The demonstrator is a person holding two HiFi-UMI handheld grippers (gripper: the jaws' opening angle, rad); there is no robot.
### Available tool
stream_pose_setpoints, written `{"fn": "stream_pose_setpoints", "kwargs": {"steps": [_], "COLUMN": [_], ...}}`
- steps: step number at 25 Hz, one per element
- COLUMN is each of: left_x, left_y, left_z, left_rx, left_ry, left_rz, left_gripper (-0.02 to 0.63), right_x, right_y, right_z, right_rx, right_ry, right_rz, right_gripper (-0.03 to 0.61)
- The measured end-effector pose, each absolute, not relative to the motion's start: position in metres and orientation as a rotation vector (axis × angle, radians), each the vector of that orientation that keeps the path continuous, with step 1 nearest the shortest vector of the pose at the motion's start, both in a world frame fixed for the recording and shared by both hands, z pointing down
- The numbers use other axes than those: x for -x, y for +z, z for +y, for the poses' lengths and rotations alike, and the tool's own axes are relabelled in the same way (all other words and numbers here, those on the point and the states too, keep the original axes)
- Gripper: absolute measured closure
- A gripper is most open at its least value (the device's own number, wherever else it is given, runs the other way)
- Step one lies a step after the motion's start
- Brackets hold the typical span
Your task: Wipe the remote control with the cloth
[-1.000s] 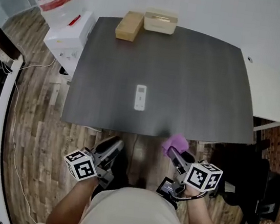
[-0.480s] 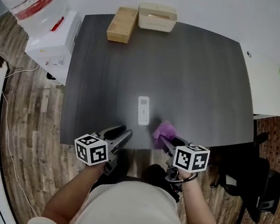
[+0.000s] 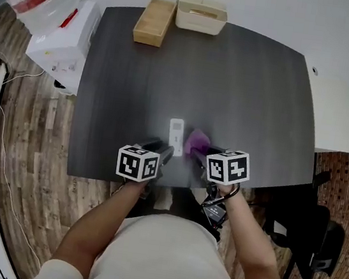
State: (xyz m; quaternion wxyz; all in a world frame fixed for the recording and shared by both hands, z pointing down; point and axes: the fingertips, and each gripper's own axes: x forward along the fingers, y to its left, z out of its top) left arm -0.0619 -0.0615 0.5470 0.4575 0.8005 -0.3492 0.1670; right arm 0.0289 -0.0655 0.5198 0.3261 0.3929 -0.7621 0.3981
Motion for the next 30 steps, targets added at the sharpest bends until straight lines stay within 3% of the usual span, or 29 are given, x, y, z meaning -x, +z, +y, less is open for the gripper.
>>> {"fn": "stream_pose_setpoints", "kwargs": {"steps": [10,22,30], "left_x": [0.047,0.041,0.045], "left_y": [0.584,0.591,0.59], "left_z": [-0.074,-0.071,-0.071], "left_rx": [-1.853,-1.767,-1.771], "left_ry": [0.605,0.416,0.392], "left_rz": [-0.907,-0.807,-0.869], "left_gripper": [0.457,0.485,0.491], "right_x": [-0.013,0.028,0.025], "right_y": [0.555,0.546,0.567], "right_z": [-0.088,-0.124,-0.128], "right_rx": [-0.814,-0.672,-0.676], "right_ry": [1.059,0.82,0.854], "right_rz": [-1.941,-1.955,-1.873], "right_gripper": [0.457,0.457,0.457]}}
